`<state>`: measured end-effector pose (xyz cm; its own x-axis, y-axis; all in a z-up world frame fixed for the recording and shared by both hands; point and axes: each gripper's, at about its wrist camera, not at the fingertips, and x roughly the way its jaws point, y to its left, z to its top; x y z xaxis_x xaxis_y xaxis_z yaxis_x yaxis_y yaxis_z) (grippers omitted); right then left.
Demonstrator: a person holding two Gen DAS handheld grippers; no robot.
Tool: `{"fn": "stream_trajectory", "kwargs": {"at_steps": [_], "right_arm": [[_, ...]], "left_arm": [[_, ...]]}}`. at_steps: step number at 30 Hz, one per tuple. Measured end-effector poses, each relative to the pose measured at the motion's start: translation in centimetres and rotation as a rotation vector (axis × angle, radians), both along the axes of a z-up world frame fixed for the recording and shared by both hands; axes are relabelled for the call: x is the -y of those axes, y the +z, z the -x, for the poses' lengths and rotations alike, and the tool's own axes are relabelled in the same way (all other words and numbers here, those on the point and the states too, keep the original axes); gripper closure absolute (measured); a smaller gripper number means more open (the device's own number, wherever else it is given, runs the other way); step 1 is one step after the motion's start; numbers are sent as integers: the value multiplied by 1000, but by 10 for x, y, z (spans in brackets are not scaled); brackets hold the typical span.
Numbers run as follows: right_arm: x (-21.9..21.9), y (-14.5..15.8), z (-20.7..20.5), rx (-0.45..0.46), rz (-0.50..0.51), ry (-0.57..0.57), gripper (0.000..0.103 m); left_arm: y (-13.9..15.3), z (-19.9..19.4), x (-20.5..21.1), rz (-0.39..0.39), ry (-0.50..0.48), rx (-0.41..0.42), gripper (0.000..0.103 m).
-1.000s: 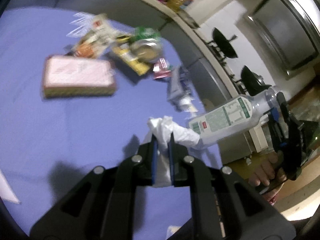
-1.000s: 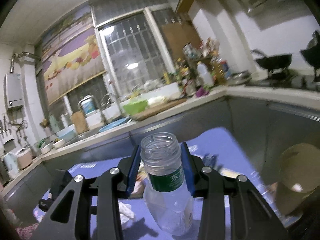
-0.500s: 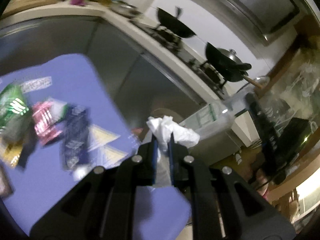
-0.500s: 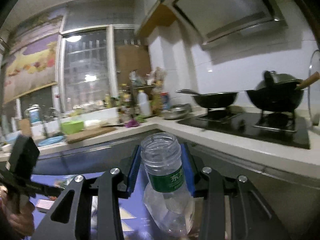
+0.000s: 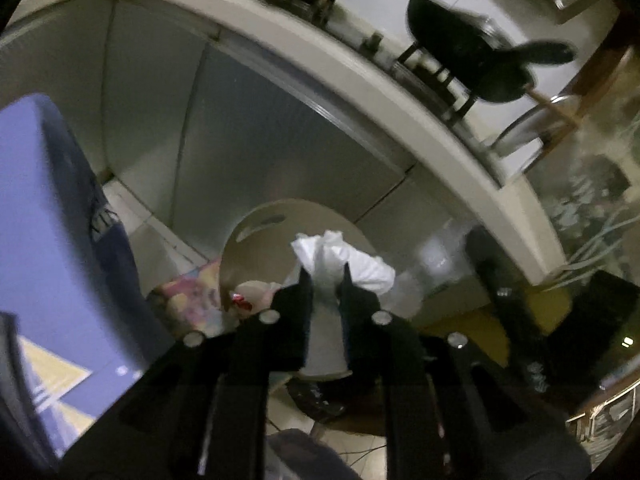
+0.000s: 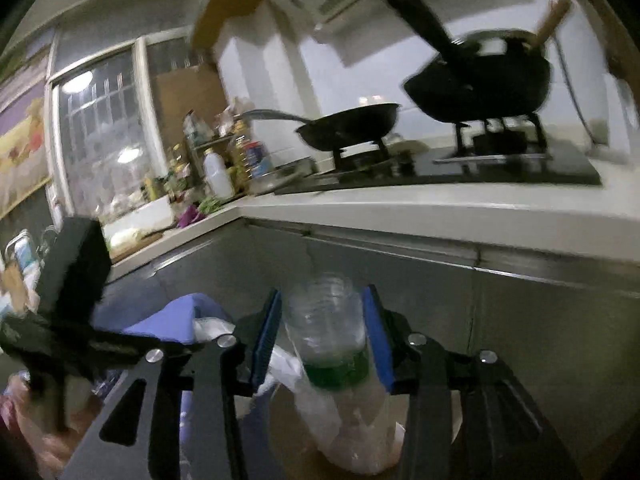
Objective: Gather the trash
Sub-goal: 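Carry both to the beige bin and release the tissue and bottle inside, then bring both grippers back over the table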
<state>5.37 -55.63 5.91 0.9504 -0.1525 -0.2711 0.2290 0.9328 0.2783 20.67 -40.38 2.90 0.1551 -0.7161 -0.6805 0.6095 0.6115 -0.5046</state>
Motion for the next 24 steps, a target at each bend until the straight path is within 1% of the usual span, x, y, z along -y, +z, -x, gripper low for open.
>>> {"fn": "stream_trajectory", "kwargs": {"at_steps": [1,2,3,4,6,8,10,12,13,17,19,21,24], "right_arm": [[3,-4,2,12,-9,-12,52],[4,-5,3,19,-18,-17,45],[5,-6,4,25,-25,-20,42],[5,-7,5,26,-28,-20,42],[4,-6,6,24,-29,-15,42],[0,-3,8,31,-32,-6,42],[-5,0,11,39,-37,-1,42],[-10,2,14,40,-56,6,42],[-12,3,16,41,-66,11,42],[-26,8,25,49,-88,18,42],[-29,12,35,65,-92,11,42],[-30,13,47,77,-96,4,42],[-27,7,58,51,-108,3,42]], "left_arm": [[-8,-1,4,-15,-3,-13,87],[-17,-4,10,-37,-5,-35,85],[-24,-6,11,-48,-7,-52,84],[-30,-7,13,-62,-8,-67,83],[-33,-9,13,-72,-8,-82,81],[-27,-6,6,-60,-11,-78,78],[-18,1,-3,-61,5,-37,72],[-9,6,-12,-63,25,-10,62],[-6,7,-13,-60,29,-7,59],[9,15,-14,-32,30,9,59],[16,19,-10,-20,20,22,59],[22,21,-9,-13,9,18,59],[32,28,-20,5,-2,28,59]]}}
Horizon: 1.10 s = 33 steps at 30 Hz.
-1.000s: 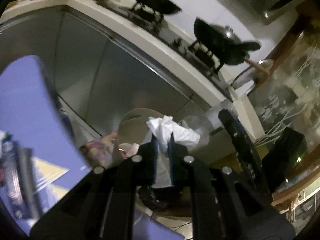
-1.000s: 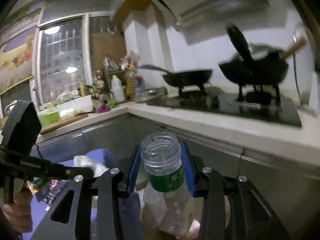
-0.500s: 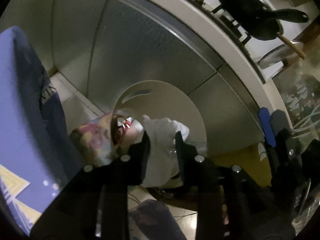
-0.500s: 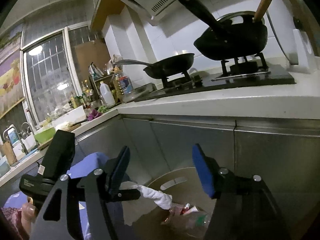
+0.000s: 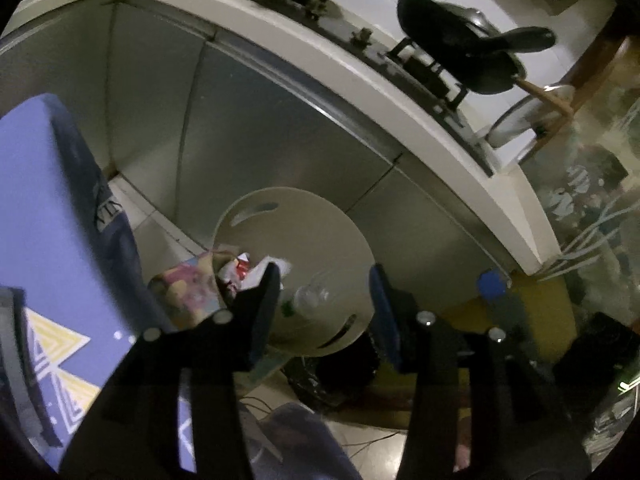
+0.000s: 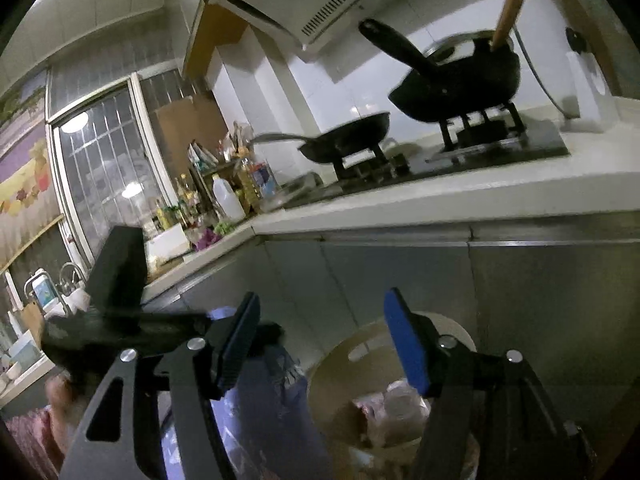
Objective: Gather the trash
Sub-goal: 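Bring both grippers back over the table, then grasp the crushed green can with the right gripper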
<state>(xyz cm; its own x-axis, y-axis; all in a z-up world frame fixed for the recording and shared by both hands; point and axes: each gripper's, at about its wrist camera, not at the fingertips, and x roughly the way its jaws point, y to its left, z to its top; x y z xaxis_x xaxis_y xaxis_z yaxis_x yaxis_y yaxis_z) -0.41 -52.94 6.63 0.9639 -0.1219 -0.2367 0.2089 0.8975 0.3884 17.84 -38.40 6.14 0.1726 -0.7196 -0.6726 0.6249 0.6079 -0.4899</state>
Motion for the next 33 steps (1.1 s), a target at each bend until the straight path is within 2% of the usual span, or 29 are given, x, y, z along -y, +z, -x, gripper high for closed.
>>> {"fn": "stream_trajectory", "kwargs": {"at_steps": [4,7,10,13,17,21,26,33], "right_arm": [[1,-9,9,-28,-55,23,42],[-10,-6,11,-33,-84,83,42],[-33,-4,7,-52,-101,192,42],[-65,-6,-4,-83,-126,331,42],[-105,-11,-22,-130,-136,449,48],[-148,-23,-48,-206,-187,546,51],[-203,-37,-76,-306,-207,614,51],[-227,-35,-106,-369,-225,530,51]], "left_arm": [[17,19,-41,47,6,21,59],[24,47,-102,68,8,70,59],[24,65,-169,63,67,119,59],[22,78,-257,55,215,140,59],[15,96,-380,3,486,150,59],[4,112,-460,-21,692,124,59],[-4,119,-499,-14,775,114,59],[-17,122,-509,-51,770,149,59]]}}
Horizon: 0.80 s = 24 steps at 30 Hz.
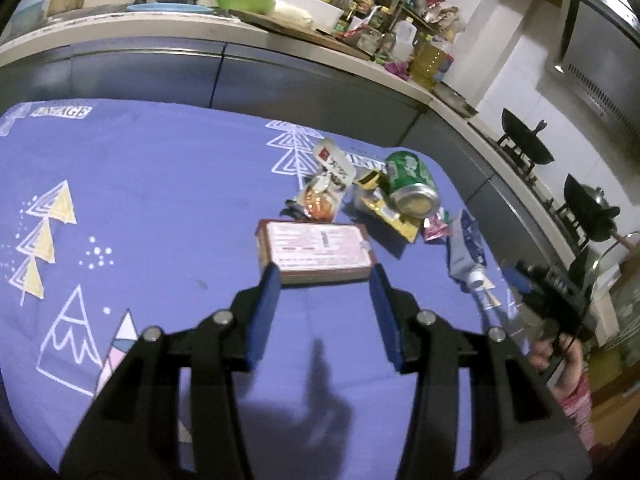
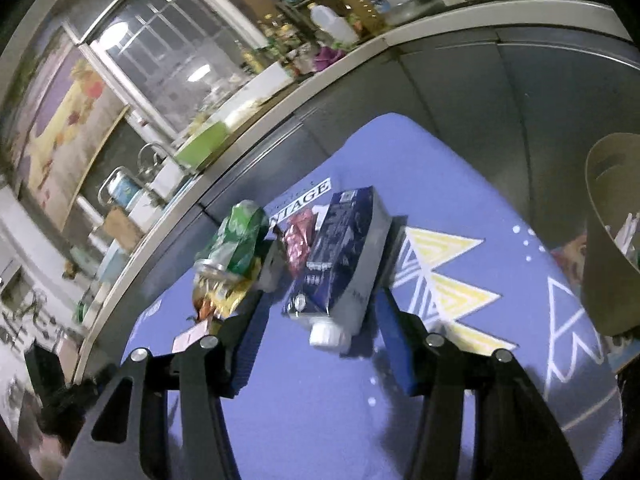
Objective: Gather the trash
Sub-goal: 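Grasp the crushed green can with the right gripper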
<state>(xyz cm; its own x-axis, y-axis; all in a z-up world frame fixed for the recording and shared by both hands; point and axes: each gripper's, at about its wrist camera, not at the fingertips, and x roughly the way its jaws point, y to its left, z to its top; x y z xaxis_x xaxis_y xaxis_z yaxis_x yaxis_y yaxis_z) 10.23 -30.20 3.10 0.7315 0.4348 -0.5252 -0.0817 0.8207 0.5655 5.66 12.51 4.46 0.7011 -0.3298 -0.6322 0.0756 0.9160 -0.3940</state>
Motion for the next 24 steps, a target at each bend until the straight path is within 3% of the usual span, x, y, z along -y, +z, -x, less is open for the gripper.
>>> {"fn": "stream_trajectory", "kwargs": {"at_steps": [6,11,14,15,20,24], "right_arm": [[-47,24,0,75,102,107,51],[-83,48,-47,77,140,194,51],[-96,54,-104,17,145,204,51],[-99,49,-132,-36,106,219,51],[-109,20,-190,-179,14,238,51],[-132,14,-185,-189,-40,413,72]], "left_arm": [[-20,-5,-23,38,12,-34,59],[-36,-9,-43,128,22,-63,59],[-40,-7,-50,161,24,-69,59],[-42,-6,-51,167,25,-71,59],[-46,-3,-57,182,28,-81,59],[-50,-2,-64,201,34,-90,59]]}}
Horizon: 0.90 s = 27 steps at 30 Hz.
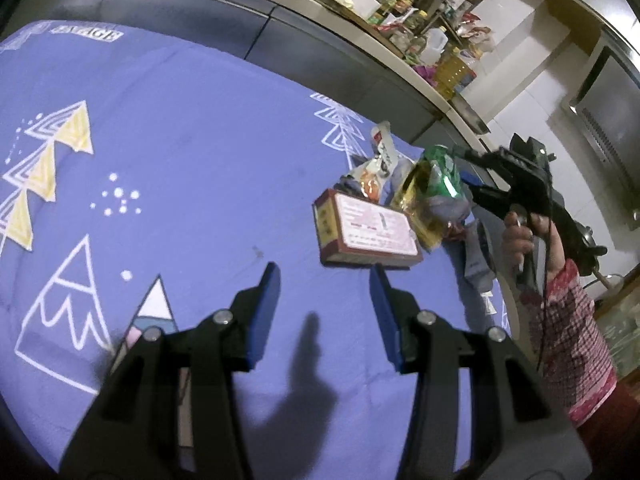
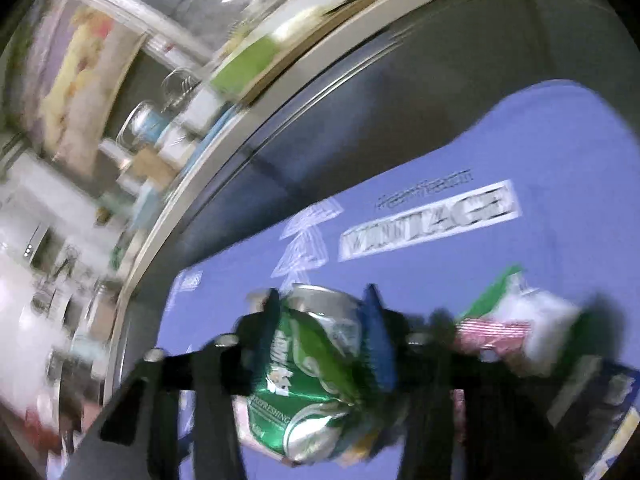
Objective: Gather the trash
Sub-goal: 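Grasp the crushed green can with the right gripper, then lift the green can with the right gripper while the left approaches the orange snack packet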
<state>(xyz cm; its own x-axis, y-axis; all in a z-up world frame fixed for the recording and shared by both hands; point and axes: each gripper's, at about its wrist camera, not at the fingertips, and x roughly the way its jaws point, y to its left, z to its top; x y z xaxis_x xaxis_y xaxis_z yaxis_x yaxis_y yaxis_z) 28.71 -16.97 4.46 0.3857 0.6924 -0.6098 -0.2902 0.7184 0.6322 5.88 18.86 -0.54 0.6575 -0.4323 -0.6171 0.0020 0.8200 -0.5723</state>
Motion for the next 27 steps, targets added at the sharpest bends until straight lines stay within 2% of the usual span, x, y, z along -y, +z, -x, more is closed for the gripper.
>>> {"fn": "stream_trajectory", "kwargs": {"at_steps": [6,8,12,17,21,23,25,27], "right_arm": [[-37,-7,74,15,34,246,73],[-43,-11,97,22,35,288,73],[-33,-20,133,33,-10,257,73],[-8,-25,150,71,-60,148,73],[-4,-27,133,53,-120,74,73],[-7,-22,121,78,-114,52,73],[-12,-20,104,94,-98,33,73],[-20,-24,88,71,-111,51,72]], "left_arm": [[-6,-2,7,11,-12,-18,59],[-5,-2,13,12,-25,-20,59],[1,1,27,-12,-55,-9,59],[18,-14,42,-15,-76,11,59],[36,-31,57,-27,-93,62,54],[41,-38,58,-8,-90,72,53],[41,-38,56,17,-88,80,52],[38,-38,53,12,-76,76,52]]}}
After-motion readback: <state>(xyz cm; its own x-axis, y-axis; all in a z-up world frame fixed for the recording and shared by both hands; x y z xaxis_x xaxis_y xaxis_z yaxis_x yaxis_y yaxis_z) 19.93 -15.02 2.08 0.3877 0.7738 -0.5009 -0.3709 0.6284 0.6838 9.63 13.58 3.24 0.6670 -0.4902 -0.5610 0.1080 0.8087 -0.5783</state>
